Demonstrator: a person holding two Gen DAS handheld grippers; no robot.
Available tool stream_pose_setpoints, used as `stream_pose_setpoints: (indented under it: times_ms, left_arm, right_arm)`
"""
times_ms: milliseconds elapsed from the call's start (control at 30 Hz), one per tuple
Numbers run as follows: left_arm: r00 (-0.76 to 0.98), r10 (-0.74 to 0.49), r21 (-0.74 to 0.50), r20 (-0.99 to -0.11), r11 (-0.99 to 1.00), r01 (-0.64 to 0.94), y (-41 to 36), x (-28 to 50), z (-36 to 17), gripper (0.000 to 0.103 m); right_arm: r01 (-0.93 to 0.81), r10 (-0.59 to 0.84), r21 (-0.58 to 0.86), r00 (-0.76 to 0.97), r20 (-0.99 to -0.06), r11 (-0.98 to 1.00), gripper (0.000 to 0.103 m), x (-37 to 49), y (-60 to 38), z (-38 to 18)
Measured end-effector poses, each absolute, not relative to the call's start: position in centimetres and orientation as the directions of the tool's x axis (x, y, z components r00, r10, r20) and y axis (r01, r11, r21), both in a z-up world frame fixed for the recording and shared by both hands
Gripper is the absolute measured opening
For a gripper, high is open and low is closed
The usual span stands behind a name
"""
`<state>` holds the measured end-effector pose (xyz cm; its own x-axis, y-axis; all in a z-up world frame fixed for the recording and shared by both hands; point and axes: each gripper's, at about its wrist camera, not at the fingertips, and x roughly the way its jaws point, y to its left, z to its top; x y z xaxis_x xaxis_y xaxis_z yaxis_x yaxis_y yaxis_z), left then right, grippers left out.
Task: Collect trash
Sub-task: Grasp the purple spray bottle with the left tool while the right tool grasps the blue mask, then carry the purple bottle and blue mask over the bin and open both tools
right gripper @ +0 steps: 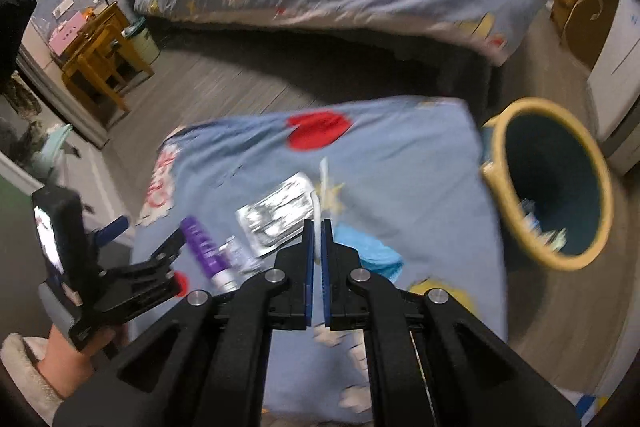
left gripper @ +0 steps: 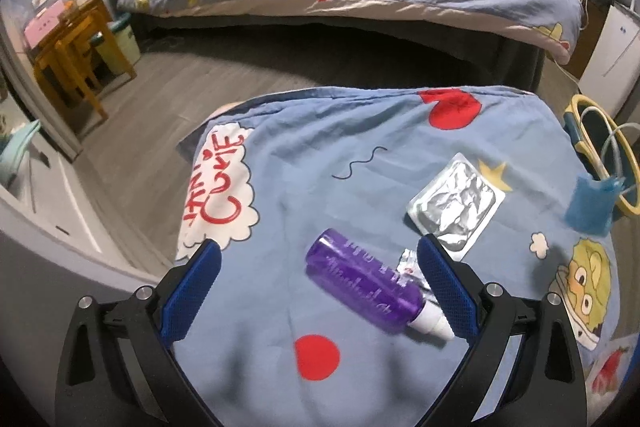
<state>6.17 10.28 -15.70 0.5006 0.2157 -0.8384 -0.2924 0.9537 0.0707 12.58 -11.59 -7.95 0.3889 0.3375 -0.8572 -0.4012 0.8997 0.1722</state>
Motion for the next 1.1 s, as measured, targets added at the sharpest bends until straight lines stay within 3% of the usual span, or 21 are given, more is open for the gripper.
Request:
stream_pose_setpoints:
  times_ms: [400, 733, 1100]
  left_arm:
    - [0.433, 0.206, 0.087, -0.878, 0.956, -0.28, 8.7, 7.3, -18.8, 0.094]
    - [0.353, 0.129, 0.036, -0.927, 0.965, -0.258, 7.8, 7.7, -21.7, 0.037]
    - [0.474, 0.2, 0.109, -0.858, 0.971, -0.212, 6.0, 7.4, -17.8, 0.036]
  right_arm:
    - [-0.341, 0.404, 0.287, 0.35, -0.845, 0.895, 0.003, 15.2, -13.8, -9.8]
    - [-0.35, 0.447, 0.329, 0.341, -0.827, 0.877, 0.003, 15.6, -13.9, -9.5]
    - [-0.332, 0.453, 0.341, 0.364, -0.814, 0.879, 0.003, 16.0, -14.9, -9.0]
